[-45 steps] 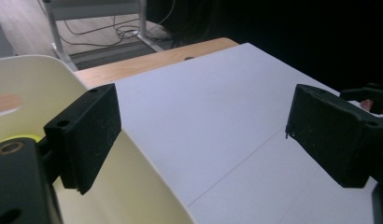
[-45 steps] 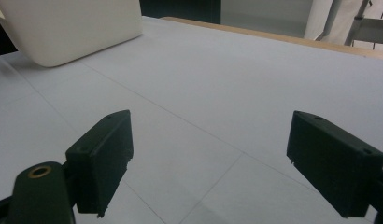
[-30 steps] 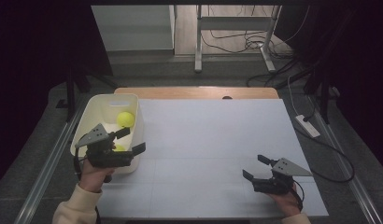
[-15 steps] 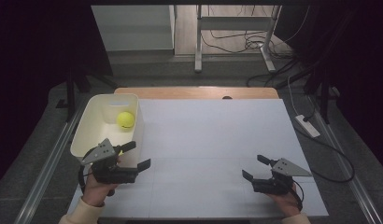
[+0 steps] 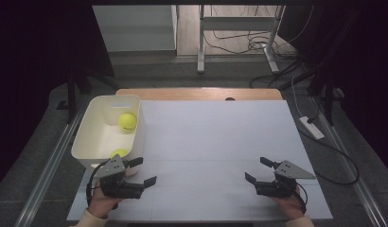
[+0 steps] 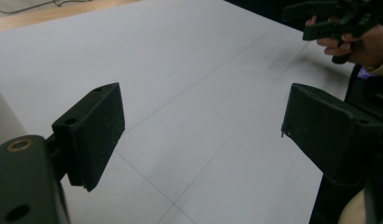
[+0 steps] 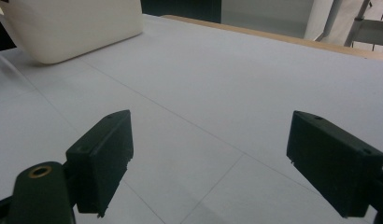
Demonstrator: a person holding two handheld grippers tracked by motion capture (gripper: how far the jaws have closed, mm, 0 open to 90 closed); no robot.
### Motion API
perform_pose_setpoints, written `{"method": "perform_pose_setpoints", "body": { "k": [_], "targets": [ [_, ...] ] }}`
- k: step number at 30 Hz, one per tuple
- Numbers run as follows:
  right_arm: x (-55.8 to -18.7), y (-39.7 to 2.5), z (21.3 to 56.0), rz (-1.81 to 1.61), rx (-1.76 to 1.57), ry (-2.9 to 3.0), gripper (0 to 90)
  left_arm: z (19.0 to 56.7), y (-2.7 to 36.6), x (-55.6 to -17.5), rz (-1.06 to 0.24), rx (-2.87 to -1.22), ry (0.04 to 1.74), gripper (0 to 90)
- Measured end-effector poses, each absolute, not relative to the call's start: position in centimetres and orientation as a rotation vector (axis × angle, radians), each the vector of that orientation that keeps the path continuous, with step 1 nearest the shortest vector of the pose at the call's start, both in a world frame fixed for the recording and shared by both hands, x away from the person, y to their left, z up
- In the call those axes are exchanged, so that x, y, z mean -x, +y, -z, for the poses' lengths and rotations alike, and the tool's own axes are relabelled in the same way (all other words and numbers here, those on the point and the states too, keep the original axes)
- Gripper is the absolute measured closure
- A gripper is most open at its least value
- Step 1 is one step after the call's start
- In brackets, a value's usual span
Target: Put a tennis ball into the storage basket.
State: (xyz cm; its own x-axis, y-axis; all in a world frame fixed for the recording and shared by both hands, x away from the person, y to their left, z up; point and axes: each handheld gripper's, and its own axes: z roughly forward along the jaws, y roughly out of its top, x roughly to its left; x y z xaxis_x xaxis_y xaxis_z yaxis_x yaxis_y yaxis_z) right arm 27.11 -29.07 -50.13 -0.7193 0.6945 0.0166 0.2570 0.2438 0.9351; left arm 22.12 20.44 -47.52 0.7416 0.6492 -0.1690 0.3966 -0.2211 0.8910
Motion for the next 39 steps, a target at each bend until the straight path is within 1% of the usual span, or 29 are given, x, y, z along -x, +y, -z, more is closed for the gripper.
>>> {"method": "perform_pose_setpoints", "body": {
  "k": [13,19,30,39],
  "targets": [
    [-27.0,-29.3,50.2,-1.486,-0.857,2.126,14.7,50.8,20.2,-22.5,-0.235,-1.866,0.832,13.0],
    [-27.0,-29.6,50.2,-1.489,-0.861,2.132,14.7,51.7,20.3,-22.8,-0.234,-1.864,0.859,13.7],
    [-27.0,-29.8,50.4,-1.486,-0.861,2.141,14.7,52.6,20.0,-22.8,-0.207,-1.888,0.867,12.7],
    [-26.9,-29.8,50.4,-1.489,-0.854,2.150,14.7,52.5,20.0,-22.8,-0.210,-1.882,0.868,12.7]
  ]
}}
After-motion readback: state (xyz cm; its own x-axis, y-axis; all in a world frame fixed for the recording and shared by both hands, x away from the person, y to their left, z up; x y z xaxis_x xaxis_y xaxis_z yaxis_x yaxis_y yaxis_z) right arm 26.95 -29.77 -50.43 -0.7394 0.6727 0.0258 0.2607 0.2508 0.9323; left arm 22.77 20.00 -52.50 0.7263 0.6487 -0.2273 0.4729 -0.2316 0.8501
